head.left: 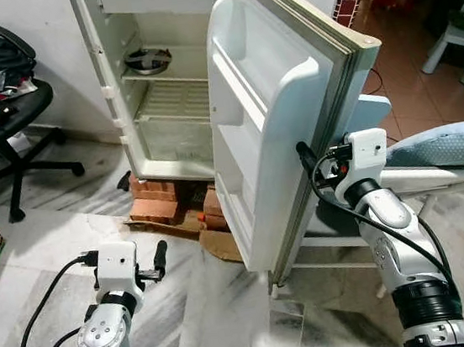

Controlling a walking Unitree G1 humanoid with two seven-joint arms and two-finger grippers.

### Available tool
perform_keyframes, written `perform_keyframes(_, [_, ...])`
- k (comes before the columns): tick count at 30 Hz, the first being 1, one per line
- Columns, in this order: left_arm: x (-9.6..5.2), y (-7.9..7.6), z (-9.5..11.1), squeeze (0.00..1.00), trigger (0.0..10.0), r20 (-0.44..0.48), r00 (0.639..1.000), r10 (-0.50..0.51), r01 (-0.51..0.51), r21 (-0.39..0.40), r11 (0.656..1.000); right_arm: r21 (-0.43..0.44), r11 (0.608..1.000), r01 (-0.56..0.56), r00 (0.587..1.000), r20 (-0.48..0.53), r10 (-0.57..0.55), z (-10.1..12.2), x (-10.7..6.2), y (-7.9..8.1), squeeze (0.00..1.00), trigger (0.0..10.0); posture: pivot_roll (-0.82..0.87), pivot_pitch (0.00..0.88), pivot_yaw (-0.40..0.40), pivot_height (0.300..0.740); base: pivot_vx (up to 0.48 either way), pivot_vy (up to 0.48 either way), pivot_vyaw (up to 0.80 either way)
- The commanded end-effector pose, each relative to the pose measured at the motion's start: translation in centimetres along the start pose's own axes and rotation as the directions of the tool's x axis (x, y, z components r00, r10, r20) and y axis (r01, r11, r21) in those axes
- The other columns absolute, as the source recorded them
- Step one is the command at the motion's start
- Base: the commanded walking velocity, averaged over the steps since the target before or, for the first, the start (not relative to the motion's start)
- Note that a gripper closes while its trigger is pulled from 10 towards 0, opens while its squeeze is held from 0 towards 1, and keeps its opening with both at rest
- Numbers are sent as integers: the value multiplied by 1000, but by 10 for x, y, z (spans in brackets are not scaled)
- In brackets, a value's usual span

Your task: Restocking fridge

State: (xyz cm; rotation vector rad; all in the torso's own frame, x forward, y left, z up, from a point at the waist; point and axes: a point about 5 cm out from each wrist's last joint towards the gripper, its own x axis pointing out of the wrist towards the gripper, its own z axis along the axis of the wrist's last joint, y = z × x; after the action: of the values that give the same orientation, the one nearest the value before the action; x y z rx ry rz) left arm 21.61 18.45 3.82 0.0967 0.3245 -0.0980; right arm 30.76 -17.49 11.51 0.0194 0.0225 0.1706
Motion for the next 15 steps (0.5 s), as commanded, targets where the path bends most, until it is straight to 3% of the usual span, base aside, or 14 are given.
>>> perform_keyframes(1, [0,1,1,0,10000,-2,1000,1,-1,-3,1000,-3,1000,1,1000,-8,-1,-2,-1,-3,0,10000,97,0,-59,740,0,0,0])
perform_keyframes(15, [0,1,1,0,10000,-2,1000,1,-1,-3,1000,-3,1000,1,1000,-8,-1,-2,-1,-3,0,10000,97,0,-59,740,0,0,0])
